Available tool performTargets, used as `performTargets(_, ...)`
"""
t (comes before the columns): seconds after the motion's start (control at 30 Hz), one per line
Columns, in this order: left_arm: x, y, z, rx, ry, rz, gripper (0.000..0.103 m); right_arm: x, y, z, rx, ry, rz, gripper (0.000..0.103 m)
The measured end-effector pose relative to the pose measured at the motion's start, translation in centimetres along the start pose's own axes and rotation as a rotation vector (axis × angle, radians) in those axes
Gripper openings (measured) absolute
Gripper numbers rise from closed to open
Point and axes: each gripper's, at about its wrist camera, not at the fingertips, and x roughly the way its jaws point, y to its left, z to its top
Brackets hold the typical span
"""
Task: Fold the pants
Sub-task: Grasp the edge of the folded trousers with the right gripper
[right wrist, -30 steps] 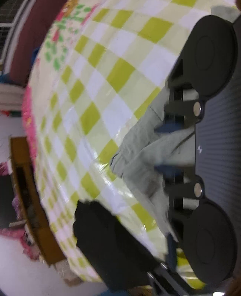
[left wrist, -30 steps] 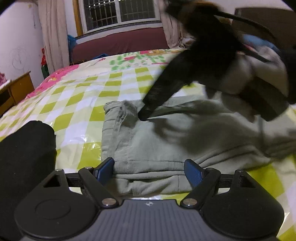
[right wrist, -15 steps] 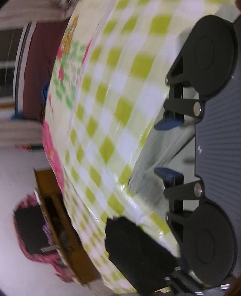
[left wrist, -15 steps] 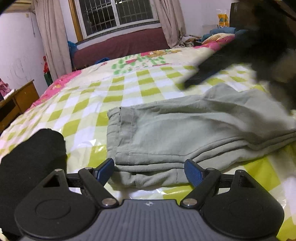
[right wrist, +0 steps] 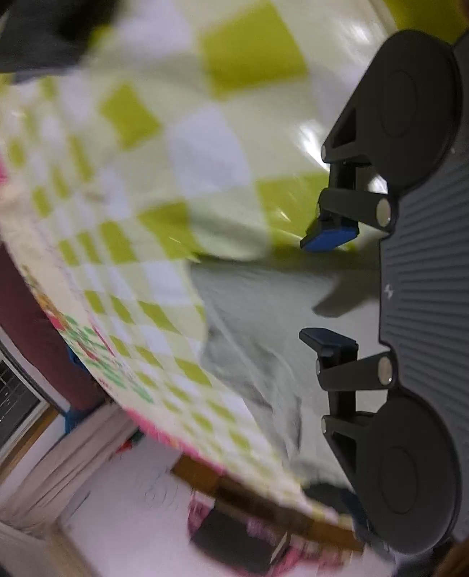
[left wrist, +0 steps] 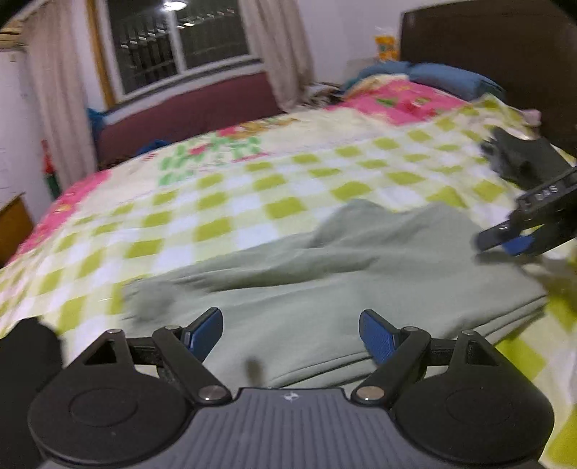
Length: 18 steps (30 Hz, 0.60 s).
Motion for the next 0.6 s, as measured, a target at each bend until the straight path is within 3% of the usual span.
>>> performTargets(0.1, 2.0, -2.6, -0.1, 0.083, 0.1, -0.084, 0.095, 0.7, -0.5, 0.2, 0.035, 0.021, 0.053, 0.049)
performTargets(0.13, 2.6, -3.2, -0.4, 0.107, 0.144, -0.109, 0.095, 0.5, -0.4, 0.4, 0.039, 0.026, 0.082, 0.042)
performTargets(0.17, 2.9, -4.0, -0.9, 0.136, 0.17, -0.119, 0.095, 0.1, -0.4, 0.4, 0.041, 0.024, 0.114, 0.027)
performTargets(0.23, 2.4, -5.2, -1.5, 0.206, 0.166, -0.11, 0.096, -0.5, 0.1, 0.5, 0.039, 0.021, 0.163, 0.017)
performTargets(0.33, 2.0, -5.7, -1.2, 0.22, 0.164, -0.113, 0.096, 0.9, 0.1, 0.5, 0.024, 0.047, 0.173, 0.021)
performTargets(0.43, 1.9, -5.7, -0.3, 0.207, 0.144, -0.1, 0.096, 4.3, -0.7, 0.5, 0.108, 0.13, 0.196, 0.026)
performTargets(0.5, 1.7, -5.7, 0.5, 0.196, 0.121, -0.097, 0.096, 5.2, -0.2, 0.3, 0.116, 0.115, 0.185, 0.021)
performTargets(0.53, 1.8, -5.8, 0.9, 0.198, 0.123, -0.099, 0.096, 5.2, 0.1, 0.4, 0.111, 0.108, 0.172, 0.012)
performTargets(0.6, 2.6, -6.4, 1.1, 0.22, 0.165, -0.118, 0.096, 3.9, -0.4, 0.7, 0.128, 0.054, 0.187, 0.005)
